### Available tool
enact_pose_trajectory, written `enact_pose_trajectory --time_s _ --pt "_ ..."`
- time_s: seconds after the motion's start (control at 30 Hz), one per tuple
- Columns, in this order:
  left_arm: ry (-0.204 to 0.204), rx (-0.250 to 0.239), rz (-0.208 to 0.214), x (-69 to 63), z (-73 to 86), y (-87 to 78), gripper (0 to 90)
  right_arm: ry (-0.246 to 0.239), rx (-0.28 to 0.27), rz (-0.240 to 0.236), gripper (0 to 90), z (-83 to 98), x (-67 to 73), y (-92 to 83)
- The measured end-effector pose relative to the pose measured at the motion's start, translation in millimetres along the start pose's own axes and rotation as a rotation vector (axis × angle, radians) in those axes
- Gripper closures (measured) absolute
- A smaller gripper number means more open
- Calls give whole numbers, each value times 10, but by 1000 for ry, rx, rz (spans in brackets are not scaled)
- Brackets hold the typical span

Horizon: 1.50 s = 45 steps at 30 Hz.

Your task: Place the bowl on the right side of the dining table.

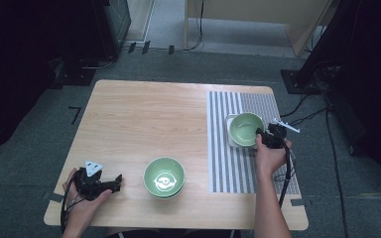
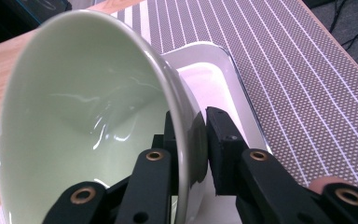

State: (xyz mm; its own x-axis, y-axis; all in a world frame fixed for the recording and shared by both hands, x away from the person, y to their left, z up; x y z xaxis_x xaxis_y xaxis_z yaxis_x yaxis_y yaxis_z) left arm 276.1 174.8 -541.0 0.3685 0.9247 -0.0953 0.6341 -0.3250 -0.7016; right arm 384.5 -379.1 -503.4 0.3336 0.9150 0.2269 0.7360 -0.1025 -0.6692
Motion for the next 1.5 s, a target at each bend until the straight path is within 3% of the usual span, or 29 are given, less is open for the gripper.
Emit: enact_pose_trajectory --time_s 0.3,0.43,0.87,0.93,1.0,1.07,1.27,1.37,1.43,1.5 --pt "0 0 0 0 0 0 0 42 23 21 767 -6 -64 89" --pt "0 0 0 0 0 0 0 74 30 8 756 -15 -81 105" --pt "0 0 0 0 0 0 0 104 64 -7 722 -14 -95 146" --pt "0 0 0 0 0 0 0 110 73 -12 676 -7 -94 164" --pt "0 0 0 0 0 0 0 111 53 -36 575 -8 -83 160" --pt "0 0 0 0 0 0 0 87 23 -43 454 -20 -58 143" --pt "0 0 1 -1 0 0 0 27 -11 -93 285 -40 3 44" --pt "0 1 0 0 0 0 0 6 -19 -65 241 -44 9 16" --pt "0 0 0 0 0 0 0 -1 -31 2 153 -53 -4 -15" --pt "0 0 0 0 0 0 0 8 -64 58 153 -64 -31 -58"
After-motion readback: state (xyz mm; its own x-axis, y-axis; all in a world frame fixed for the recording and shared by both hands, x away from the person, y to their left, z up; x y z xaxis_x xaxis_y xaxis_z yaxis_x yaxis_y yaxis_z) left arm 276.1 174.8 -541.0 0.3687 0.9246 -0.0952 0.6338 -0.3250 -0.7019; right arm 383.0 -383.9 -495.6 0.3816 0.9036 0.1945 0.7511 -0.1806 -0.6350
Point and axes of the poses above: each handheld gripper's, and its own axes: y roughly forward along the jaws, z roughly out of its underside, x roughly to its left, the point moved 3 cm from there along y, roughly forward along the jaws, and after that the axes turned 8 degrees about z, right-handed, at the moved point
